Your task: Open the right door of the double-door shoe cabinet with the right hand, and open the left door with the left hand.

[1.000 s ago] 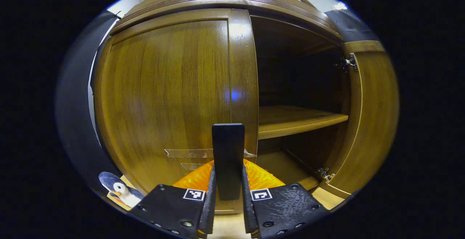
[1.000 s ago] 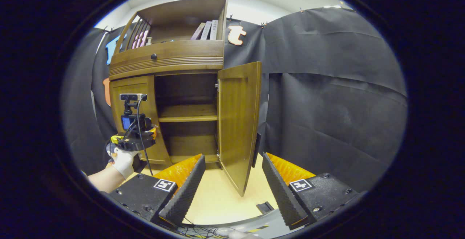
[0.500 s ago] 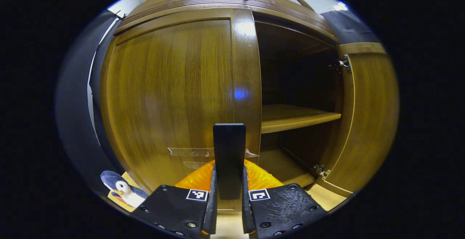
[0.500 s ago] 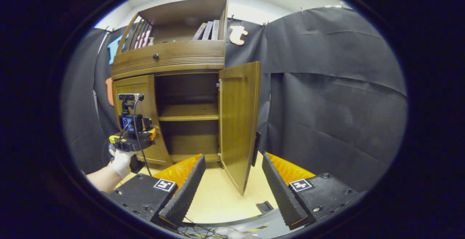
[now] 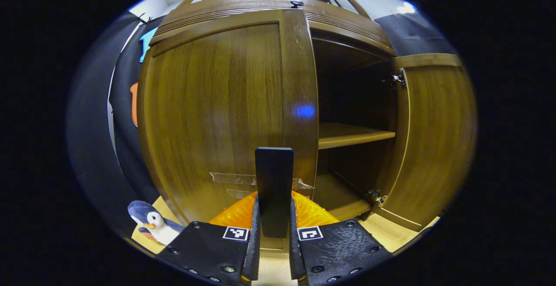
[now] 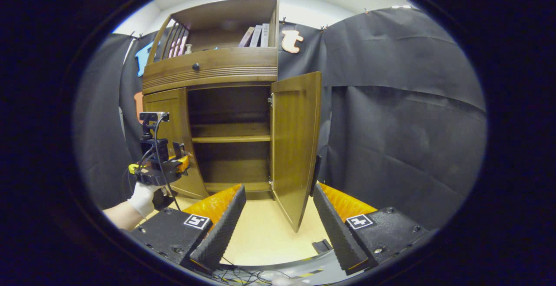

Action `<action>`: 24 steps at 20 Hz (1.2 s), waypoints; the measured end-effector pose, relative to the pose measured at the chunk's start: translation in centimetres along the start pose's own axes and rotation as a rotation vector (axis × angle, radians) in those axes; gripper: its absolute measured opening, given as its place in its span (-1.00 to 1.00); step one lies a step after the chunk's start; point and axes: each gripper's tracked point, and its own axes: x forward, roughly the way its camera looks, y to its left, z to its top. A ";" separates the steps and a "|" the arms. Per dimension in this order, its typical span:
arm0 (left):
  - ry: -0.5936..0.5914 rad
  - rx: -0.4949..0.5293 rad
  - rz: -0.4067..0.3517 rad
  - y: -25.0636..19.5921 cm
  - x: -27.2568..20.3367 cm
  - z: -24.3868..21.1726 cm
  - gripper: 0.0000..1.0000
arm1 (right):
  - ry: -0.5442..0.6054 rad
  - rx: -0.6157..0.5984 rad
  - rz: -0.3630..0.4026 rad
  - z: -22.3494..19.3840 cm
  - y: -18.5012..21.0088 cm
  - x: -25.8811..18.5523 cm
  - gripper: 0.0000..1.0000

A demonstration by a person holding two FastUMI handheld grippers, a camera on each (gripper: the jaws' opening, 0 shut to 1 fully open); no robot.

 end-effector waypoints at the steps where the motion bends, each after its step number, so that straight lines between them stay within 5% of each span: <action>1: 0.001 -0.004 0.001 0.1 -0.5 -0.2 -0.46 | 0.000 -0.001 0.007 -0.1 0.1 0.0 0.99; 5: 0.001 -0.008 0.000 0.9 -3.0 -0.5 -0.29 | 0.002 0.003 0.045 -0.8 1.4 -0.8 1.00; 6: 0.002 -0.012 -0.001 1.1 -3.8 -0.7 -0.47 | 0.001 0.002 0.055 -1.0 1.9 -1.2 1.00; 9: 0.001 -0.012 0.004 2.2 -6.0 -1.0 -0.47 | 0.006 0.004 0.089 -1.1 2.8 -1.4 0.99; 10: 0.005 -0.013 0.007 2.5 -6.7 -1.1 -0.29 | 0.006 0.006 0.098 -1.1 3.0 -1.6 0.99; 12: 0.013 -0.017 0.014 3.3 -8.1 -1.4 -0.47 | 0.005 0.008 0.113 -1.2 3.5 -1.9 0.97; 13: 0.015 -0.020 0.021 3.7 -8.7 -1.5 -0.29 | 0.005 0.010 0.123 -1.3 3.9 -1.9 0.99; 14: 0.019 -0.022 0.031 4.2 -9.3 -1.6 -0.47 | 0.007 0.012 0.132 -1.3 4.3 -2.0 0.99; 24: 0.012 0.004 0.107 10.2 -14.8 -2.5 -0.80 | 0.024 0.013 0.233 -2.1 8.6 -2.2 0.98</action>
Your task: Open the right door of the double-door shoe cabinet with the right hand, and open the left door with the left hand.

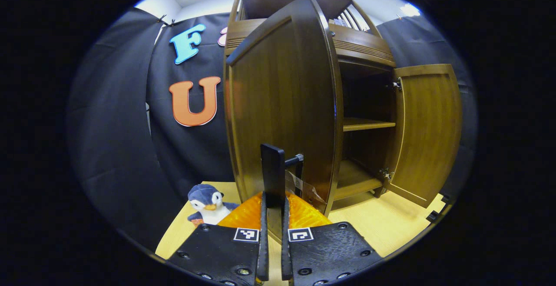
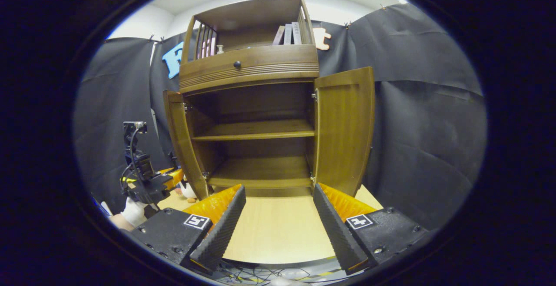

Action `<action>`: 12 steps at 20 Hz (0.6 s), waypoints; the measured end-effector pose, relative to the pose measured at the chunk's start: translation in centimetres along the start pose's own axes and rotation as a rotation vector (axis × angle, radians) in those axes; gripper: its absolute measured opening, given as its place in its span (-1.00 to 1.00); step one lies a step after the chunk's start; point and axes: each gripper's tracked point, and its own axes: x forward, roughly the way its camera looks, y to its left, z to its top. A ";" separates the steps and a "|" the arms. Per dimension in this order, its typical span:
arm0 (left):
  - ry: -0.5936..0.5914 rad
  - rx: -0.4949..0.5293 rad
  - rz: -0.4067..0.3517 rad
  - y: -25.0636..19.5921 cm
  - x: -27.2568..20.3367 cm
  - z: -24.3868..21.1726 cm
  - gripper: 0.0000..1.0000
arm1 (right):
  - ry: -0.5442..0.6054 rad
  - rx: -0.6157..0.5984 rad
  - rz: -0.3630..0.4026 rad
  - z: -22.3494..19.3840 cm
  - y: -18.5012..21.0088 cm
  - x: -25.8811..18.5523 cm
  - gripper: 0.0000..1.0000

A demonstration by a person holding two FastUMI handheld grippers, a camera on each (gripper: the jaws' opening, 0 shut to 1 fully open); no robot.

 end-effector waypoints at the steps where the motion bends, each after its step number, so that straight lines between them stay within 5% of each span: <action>1: -0.007 -0.015 0.000 0.7 -0.3 -0.1 -0.80 | 0.001 0.001 0.009 -0.1 0.4 0.1 0.99; 8: -0.015 -0.013 0.066 8.4 -1.9 -0.8 -1.00 | 0.013 -0.009 0.063 -0.2 3.1 0.8 0.99; 12: -0.025 -0.052 -0.003 10.7 -1.7 -0.6 -1.00 | 0.033 -0.016 0.082 -0.6 4.3 1.4 0.99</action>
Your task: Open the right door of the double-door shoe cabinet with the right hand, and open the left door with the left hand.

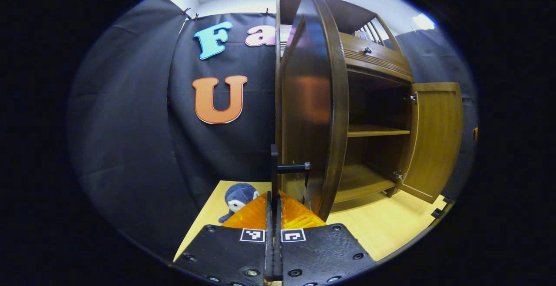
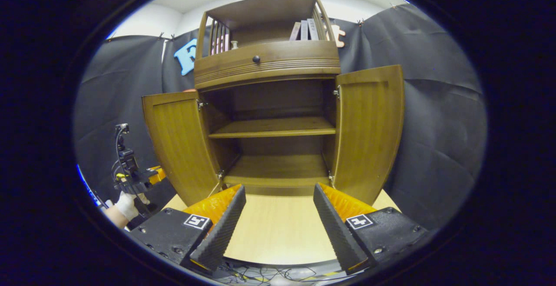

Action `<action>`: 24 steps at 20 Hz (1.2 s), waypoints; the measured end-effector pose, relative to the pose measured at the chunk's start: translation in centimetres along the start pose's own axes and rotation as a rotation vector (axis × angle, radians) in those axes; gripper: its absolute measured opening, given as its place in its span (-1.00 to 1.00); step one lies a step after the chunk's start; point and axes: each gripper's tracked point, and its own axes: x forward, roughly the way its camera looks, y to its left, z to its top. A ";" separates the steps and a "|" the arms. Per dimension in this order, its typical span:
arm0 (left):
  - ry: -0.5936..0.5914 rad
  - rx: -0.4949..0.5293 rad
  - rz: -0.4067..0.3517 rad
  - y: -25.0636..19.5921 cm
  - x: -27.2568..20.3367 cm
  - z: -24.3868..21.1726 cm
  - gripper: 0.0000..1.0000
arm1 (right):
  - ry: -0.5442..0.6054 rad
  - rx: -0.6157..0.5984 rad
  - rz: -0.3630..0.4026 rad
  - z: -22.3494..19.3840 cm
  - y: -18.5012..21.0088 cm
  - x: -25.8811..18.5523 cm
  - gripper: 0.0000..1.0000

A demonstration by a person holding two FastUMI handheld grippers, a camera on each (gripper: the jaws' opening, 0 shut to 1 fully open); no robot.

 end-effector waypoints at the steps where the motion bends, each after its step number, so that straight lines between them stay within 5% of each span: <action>1: -0.006 0.010 -0.017 0.4 0.1 0.2 -1.00 | 0.004 0.002 0.003 -0.1 0.2 0.0 0.99; 10: -0.024 0.022 -0.147 3.0 0.5 0.0 -1.00 | 0.020 -0.033 0.035 0.2 2.1 0.4 0.99; 11: -0.028 0.040 -0.163 3.0 0.6 0.1 -0.82 | 0.019 -0.039 0.038 0.2 2.2 0.5 0.99; 12: -0.028 0.051 -0.178 3.1 0.7 0.1 -1.00 | 0.017 -0.045 0.038 0.4 2.2 0.5 1.00; 17: -0.013 0.032 -0.239 3.2 0.6 -0.2 -0.99 | 0.013 -0.050 0.037 0.4 1.8 0.5 1.00; 19: -0.025 0.020 -0.253 3.0 0.3 0.2 -0.87 | 0.015 -0.053 0.038 0.5 1.6 0.6 1.00; 24: -0.022 0.041 -0.168 5.2 -1.6 0.5 0.12 | 0.005 -0.063 0.049 0.8 1.6 0.9 1.00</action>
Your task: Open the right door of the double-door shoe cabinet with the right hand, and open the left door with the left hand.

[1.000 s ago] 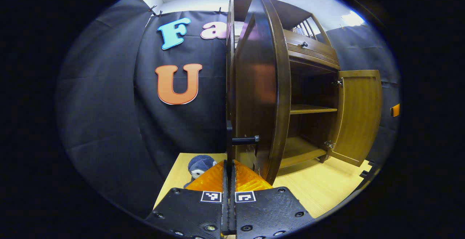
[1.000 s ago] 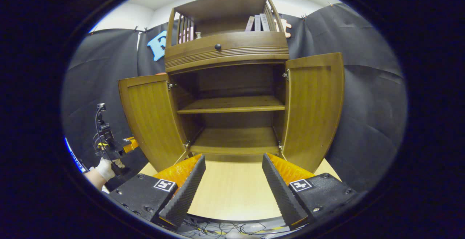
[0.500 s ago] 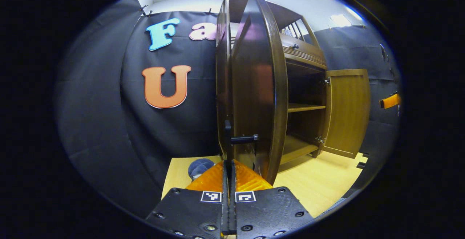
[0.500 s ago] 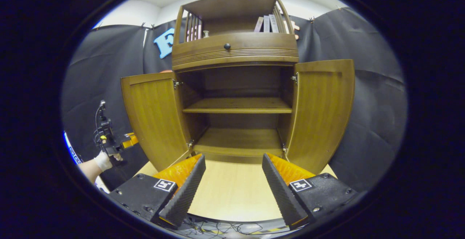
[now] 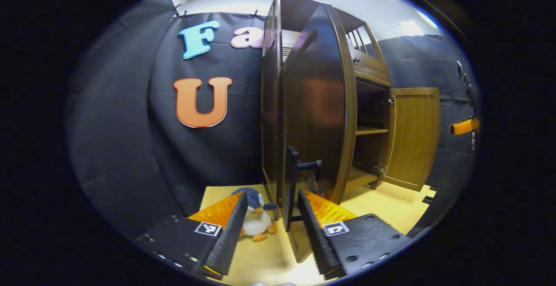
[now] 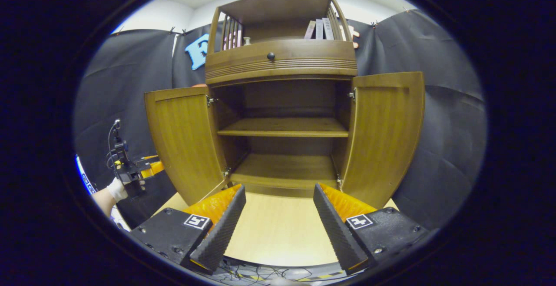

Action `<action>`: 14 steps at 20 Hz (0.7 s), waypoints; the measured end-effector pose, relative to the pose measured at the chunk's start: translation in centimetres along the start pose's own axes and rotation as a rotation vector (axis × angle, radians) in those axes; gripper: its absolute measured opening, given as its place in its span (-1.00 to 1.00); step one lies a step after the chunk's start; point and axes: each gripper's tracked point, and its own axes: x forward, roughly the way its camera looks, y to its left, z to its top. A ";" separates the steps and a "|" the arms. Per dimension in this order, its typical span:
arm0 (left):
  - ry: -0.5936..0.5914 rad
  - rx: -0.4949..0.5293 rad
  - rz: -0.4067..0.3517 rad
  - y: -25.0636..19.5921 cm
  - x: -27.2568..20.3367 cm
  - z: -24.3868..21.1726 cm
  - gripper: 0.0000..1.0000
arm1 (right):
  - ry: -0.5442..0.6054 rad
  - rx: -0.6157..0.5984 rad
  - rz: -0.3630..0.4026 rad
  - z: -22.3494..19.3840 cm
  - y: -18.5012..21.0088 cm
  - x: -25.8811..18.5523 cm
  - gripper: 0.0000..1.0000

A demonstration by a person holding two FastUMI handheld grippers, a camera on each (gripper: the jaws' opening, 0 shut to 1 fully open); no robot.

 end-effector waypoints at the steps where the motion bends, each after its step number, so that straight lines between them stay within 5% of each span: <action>1: -0.012 0.008 0.017 0.2 -0.6 0.4 0.37 | -0.002 -0.002 0.004 0.1 0.0 0.1 1.00; 4: -0.039 0.016 0.067 0.0 -3.0 1.8 1.00 | -0.016 0.001 0.015 0.5 0.1 0.4 0.99; 14: -0.061 0.059 0.220 -8.2 -5.7 10.6 0.92 | -0.139 -0.028 -0.041 4.0 -2.3 0.0 1.00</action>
